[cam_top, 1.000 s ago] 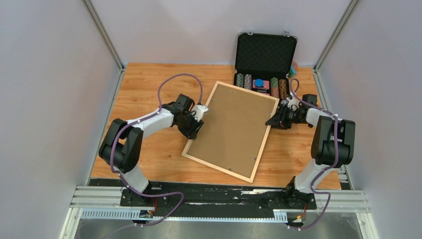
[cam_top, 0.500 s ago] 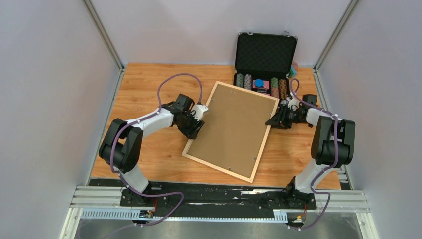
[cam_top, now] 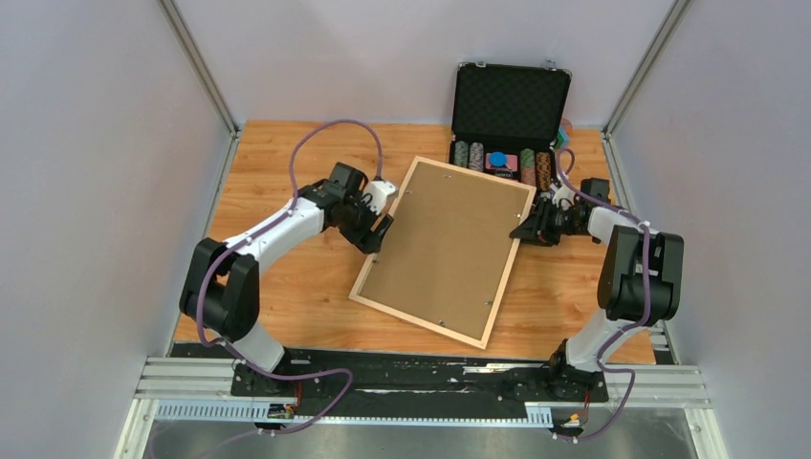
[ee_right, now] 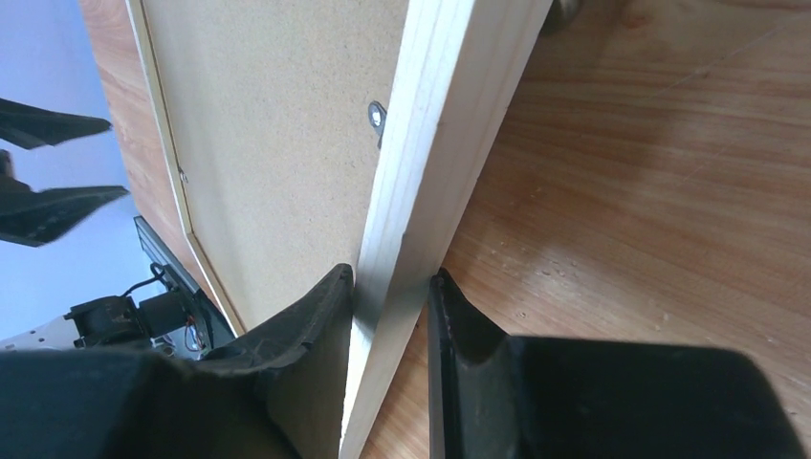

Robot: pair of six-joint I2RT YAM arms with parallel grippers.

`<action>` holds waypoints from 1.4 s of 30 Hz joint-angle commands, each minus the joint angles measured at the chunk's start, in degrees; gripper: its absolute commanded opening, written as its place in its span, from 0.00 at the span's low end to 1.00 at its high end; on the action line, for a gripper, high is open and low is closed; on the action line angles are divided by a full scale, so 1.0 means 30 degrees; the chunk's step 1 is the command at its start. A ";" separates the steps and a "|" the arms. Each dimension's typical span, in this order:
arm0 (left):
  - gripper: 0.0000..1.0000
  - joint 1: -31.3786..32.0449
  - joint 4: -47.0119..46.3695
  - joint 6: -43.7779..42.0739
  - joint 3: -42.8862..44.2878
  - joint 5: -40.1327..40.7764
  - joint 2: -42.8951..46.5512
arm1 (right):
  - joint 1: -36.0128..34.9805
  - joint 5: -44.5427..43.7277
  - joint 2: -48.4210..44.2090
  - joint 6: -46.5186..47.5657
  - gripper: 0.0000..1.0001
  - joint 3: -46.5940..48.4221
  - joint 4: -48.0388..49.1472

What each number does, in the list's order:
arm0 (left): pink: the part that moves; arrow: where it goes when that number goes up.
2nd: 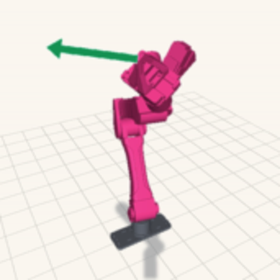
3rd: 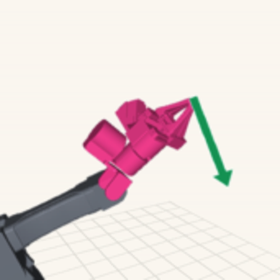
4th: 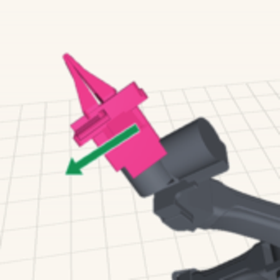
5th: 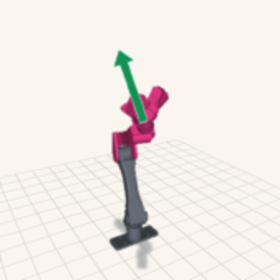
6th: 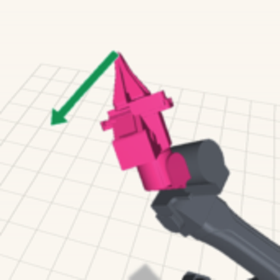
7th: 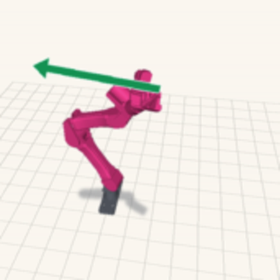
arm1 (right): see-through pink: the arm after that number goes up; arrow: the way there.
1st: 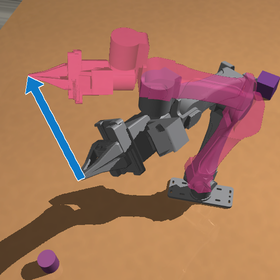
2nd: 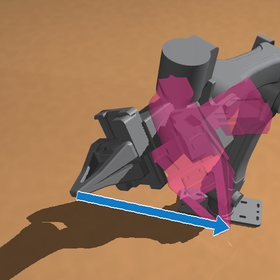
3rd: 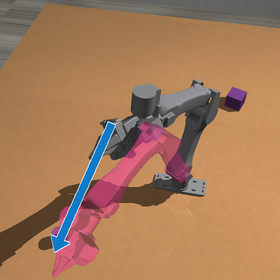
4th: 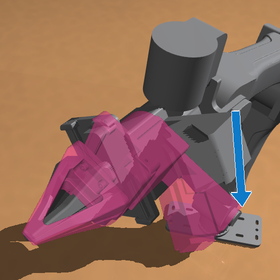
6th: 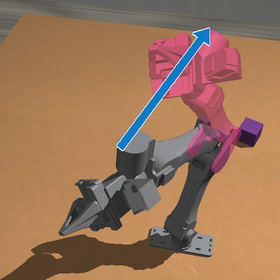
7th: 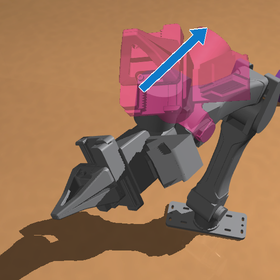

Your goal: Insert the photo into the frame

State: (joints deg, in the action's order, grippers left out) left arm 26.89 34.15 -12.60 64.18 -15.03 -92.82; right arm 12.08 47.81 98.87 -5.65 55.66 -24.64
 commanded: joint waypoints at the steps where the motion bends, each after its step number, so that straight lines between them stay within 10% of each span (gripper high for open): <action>1: 0.77 -0.0926 0.0124 0.1375 0.1870 -0.0943 0.1018 | -0.0586 0.1123 -0.1371 0.1316 0.00 0.1343 0.0391; 42: 0.78 -0.3571 0.0240 0.2089 0.1988 0.2595 0.0922 | -0.8566 -0.2767 0.9706 1.1390 0.00 1.9180 -0.8102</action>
State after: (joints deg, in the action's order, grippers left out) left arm 17.02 34.59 -4.64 70.41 -8.82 -90.78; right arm -11.11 40.12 127.74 16.71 108.22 -50.89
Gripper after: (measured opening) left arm 0.772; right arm 0.285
